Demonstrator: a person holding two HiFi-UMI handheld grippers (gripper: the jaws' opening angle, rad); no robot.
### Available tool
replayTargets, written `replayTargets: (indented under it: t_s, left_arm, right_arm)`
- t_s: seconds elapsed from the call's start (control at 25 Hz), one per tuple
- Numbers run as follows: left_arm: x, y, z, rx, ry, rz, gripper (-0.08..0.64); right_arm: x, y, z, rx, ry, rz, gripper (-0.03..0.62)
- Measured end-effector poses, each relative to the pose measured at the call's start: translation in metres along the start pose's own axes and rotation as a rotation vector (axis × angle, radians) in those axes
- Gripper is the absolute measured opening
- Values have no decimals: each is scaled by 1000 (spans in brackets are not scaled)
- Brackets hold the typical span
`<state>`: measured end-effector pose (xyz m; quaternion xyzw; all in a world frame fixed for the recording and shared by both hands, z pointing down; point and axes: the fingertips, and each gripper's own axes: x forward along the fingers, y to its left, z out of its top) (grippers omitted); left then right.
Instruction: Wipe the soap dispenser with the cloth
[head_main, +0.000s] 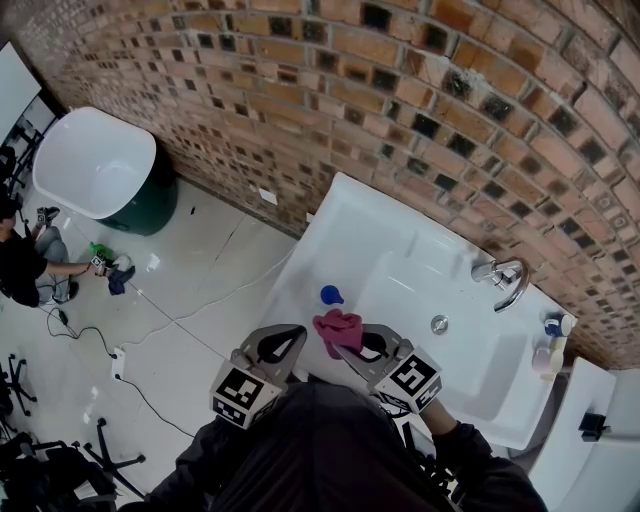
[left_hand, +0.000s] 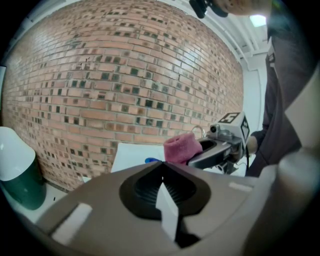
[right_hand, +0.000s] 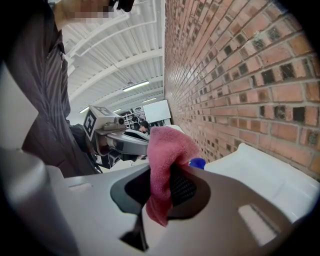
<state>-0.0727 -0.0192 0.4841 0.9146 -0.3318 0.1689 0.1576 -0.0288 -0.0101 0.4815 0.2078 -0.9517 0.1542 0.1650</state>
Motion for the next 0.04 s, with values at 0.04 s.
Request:
replayTargets:
  t_s: [0.04]
  left_arm:
    - [0, 0, 0, 0, 0, -1, 0]
  right_arm:
    - [0, 1, 1, 0, -1, 3, 64]
